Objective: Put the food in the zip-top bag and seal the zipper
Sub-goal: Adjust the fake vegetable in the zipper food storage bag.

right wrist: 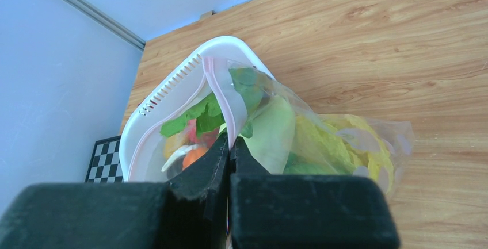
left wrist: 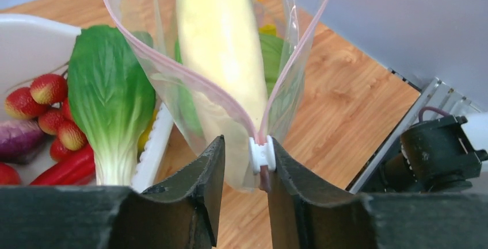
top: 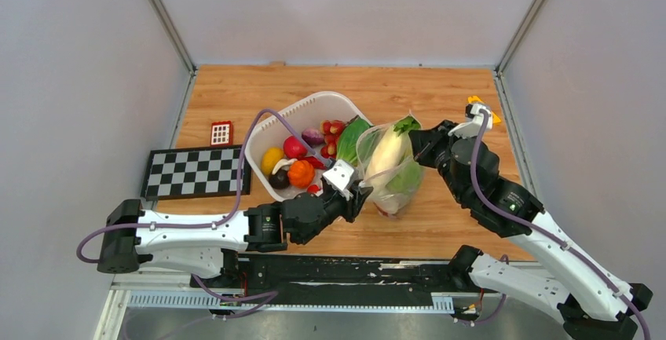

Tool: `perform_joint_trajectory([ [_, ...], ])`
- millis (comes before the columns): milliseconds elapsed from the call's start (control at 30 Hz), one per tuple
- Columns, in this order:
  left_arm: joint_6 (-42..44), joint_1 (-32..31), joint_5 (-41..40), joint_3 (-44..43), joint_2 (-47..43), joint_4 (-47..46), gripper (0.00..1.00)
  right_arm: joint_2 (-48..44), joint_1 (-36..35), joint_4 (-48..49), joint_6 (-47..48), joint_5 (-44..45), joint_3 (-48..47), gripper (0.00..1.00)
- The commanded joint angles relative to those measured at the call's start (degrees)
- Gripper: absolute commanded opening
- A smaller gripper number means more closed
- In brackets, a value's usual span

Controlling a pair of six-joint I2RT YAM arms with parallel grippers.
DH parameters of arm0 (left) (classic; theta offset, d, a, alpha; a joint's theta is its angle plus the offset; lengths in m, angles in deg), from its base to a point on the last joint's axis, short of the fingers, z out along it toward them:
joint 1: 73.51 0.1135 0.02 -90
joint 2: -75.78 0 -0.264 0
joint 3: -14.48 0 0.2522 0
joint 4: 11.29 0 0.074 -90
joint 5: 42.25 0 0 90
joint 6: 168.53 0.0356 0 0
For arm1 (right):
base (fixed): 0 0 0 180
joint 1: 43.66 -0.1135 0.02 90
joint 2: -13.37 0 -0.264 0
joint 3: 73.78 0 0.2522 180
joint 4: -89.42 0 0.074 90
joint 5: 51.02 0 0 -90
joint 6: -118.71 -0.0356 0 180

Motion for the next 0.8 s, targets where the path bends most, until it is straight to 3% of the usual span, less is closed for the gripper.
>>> perform_joint_trajectory([
  [0,2.8,-0.3,-1.7,0.3,-0.8,-9.5,0.3,-1.7,0.5,4.9,0.6,0.2,-3.1,0.0],
  [100,4.5,-0.3,-0.9,0.5,-2.1,-9.3,0.08,-1.3,0.9,4.1,3.4,-0.2,-4.1,0.0],
  [167,5.5,-0.3,-1.0,0.5,-2.9,-8.4,0.0,-1.0,1.3,3.5,6.5,-2.0,-5.0,0.05],
  [233,6.7,-0.3,-0.9,-0.2,-3.7,-6.8,0.0,-0.3,1.7,0.9,8.7,-2.8,-6.4,0.13],
  [300,7.9,-0.3,-0.4,-1.0,-4.7,-4.4,0.0,0.5,2.5,-2.3,12.2,-4.9,-8.6,0.39],
  [400,9.1,0.1,2.1,-2.2,-5.9,-1.6,0.0,1.0,3.0,-6.3,15.9,-6.5,-11.8,0.44],
  [500,9.6,1.2,5.5,-4.2,-6.3,2.2,0.0,1.0,3.1,-7.8,20.6,-9.7,-15.9,0.4],
  [767,12.7,4.3,12.2,-6.5,-8.9,6.1,0.0,14.1,3.2,-20.7,31.7,-22.5,-31.1,0.04],
])
